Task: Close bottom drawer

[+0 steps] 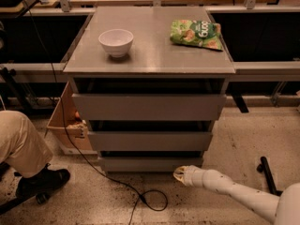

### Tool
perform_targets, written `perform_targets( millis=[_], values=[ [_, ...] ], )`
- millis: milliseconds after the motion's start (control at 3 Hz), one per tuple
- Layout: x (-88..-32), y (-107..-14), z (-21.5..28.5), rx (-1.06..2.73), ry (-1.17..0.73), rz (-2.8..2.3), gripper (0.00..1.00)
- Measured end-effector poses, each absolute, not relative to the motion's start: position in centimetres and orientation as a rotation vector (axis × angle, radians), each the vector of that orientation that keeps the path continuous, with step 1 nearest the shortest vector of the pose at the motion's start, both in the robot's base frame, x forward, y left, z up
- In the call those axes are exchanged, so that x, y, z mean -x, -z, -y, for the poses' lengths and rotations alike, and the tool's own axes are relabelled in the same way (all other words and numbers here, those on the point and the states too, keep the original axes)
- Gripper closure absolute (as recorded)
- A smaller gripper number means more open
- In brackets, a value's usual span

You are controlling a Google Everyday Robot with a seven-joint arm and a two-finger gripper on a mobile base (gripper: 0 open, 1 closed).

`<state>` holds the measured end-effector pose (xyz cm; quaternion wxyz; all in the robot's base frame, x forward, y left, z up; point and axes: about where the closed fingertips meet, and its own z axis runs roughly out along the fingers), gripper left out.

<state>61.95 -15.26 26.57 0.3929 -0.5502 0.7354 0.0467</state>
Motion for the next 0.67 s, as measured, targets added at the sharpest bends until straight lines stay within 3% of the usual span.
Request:
perform_targets(
  millis=[333,667],
  values=[
    [-59.1,-28.6,15.0,1.545,-0.076,-1.851,1.00],
    [-56.7,-28.5,14.3,1.600,-0.098,-1.850,0.85]
  ],
)
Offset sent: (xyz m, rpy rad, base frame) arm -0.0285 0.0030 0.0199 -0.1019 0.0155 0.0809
